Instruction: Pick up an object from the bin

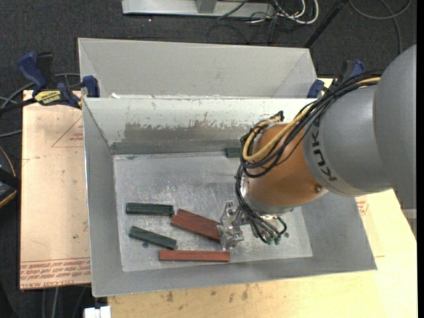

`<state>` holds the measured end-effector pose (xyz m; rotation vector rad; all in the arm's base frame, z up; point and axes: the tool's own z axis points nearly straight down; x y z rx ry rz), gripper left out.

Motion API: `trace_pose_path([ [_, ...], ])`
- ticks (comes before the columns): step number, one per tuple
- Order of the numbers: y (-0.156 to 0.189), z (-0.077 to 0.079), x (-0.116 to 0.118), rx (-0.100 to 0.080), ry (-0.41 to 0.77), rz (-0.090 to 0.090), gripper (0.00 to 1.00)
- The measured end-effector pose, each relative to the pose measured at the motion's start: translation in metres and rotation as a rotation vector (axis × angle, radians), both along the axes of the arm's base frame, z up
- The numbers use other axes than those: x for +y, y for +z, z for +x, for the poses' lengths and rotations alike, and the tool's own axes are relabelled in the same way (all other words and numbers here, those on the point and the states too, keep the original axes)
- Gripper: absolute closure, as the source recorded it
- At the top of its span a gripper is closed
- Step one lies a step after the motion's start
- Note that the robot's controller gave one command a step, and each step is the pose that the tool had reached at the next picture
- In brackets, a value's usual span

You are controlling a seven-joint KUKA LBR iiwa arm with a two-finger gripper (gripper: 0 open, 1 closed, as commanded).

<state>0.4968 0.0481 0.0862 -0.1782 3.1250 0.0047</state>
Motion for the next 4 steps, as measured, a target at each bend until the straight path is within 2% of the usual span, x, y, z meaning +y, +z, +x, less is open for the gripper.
trace_pose_path([
  [1,0.0,0.0,0.0,0.0,0.0,0.0,1.0],
  [2,0.045,-0.006,0.001,0.014,-0.016,-0.003,1.0],
  [3,0.084,-0.002,0.003,0.011,-0.031,-0.002,0.0],
  [4,0.073,0.0,0.004,0.011,-0.037,-0.002,0.0],
])
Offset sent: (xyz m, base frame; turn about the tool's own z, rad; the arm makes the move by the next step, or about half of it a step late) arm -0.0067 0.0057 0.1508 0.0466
